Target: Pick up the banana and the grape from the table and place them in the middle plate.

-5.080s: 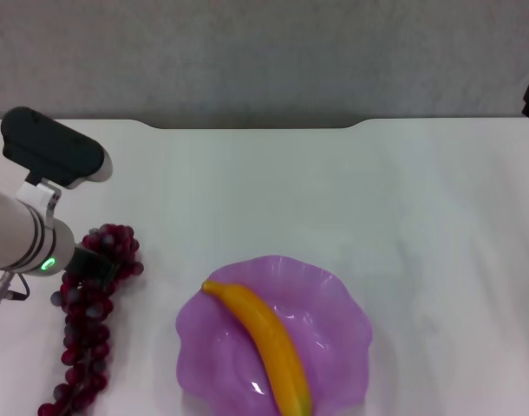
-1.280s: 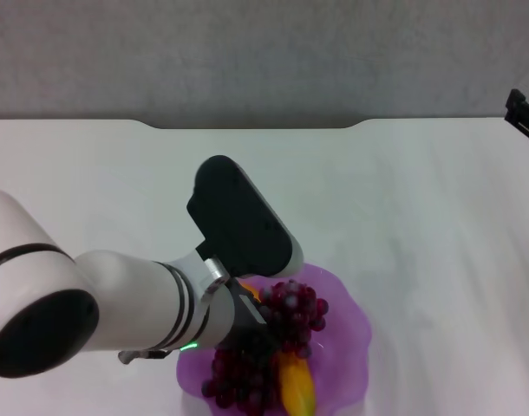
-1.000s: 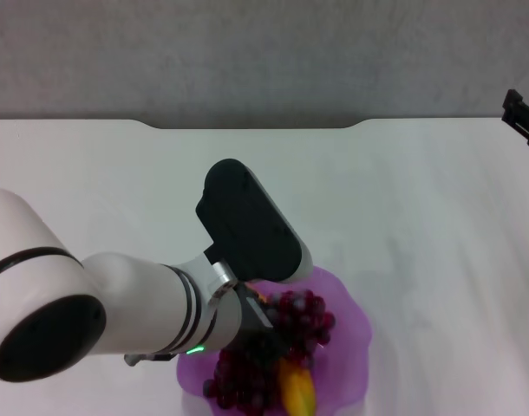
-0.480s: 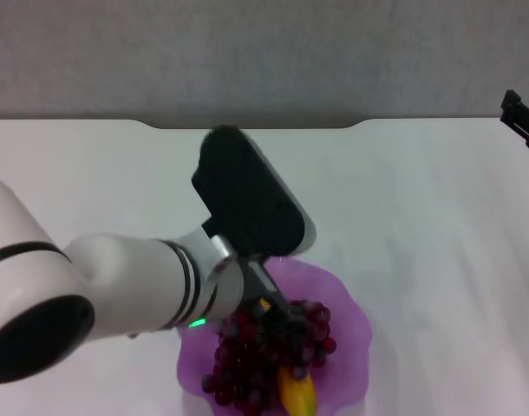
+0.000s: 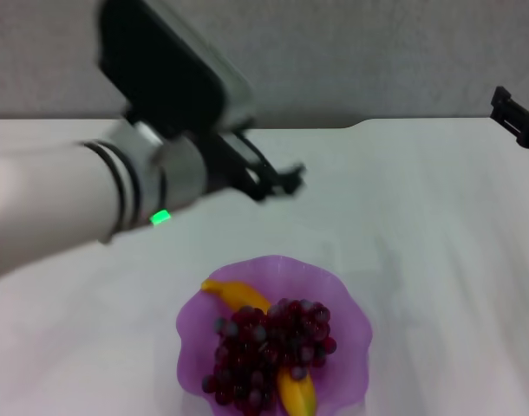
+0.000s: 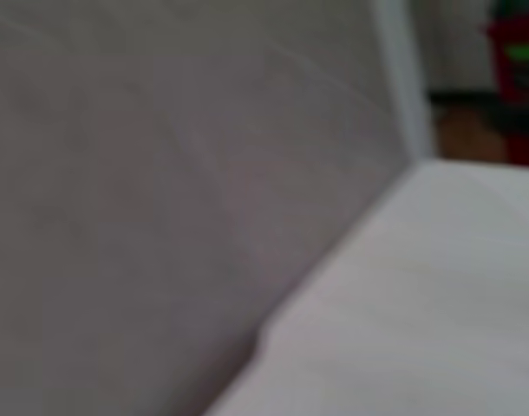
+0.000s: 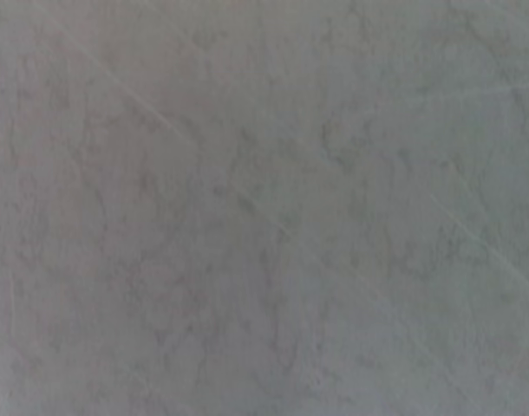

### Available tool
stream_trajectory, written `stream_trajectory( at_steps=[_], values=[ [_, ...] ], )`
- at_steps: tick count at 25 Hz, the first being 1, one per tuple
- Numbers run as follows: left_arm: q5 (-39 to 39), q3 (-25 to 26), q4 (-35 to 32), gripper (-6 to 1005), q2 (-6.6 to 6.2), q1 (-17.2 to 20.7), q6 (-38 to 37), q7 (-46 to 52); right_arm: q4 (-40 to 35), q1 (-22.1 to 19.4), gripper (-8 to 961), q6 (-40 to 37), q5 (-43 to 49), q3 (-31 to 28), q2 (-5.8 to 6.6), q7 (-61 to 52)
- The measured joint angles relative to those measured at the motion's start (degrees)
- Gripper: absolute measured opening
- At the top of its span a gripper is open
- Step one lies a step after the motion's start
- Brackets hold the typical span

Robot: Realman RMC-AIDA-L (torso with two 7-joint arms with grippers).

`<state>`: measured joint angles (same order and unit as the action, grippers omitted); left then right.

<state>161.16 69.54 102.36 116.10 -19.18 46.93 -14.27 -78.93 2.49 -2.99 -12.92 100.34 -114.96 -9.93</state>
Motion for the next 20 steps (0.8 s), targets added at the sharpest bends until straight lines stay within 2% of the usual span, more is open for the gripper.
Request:
stream_trajectory(
  at_steps=[6, 8, 15, 20],
  values=[
    [-0.2, 7.4, -5.1, 903, 0.06, 2.5, -11.9, -0.5, 0.1, 0.2, 880, -0.1, 0.0, 0.0, 0.01, 0.0],
    [-0.4, 9.2, -7.2, 903, 0.07, 4.2, -18.0, -0.5, 0.2, 0.3, 880, -0.2, 0.0, 0.0, 0.00, 0.0],
    [-2.3, 10.9, -14.8, 903, -0.10, 9.7, -38.0, -0.4, 2.9, 2.1, 880, -1.6, -0.1, -0.6, 0.00, 0.0],
    [-6.8, 12.8, -21.5, 903, -0.27, 10.1, -45.3, 0.0, 7.6, 4.5, 880, -5.4, -0.3, -0.5, -0.02, -0.4]
  ],
)
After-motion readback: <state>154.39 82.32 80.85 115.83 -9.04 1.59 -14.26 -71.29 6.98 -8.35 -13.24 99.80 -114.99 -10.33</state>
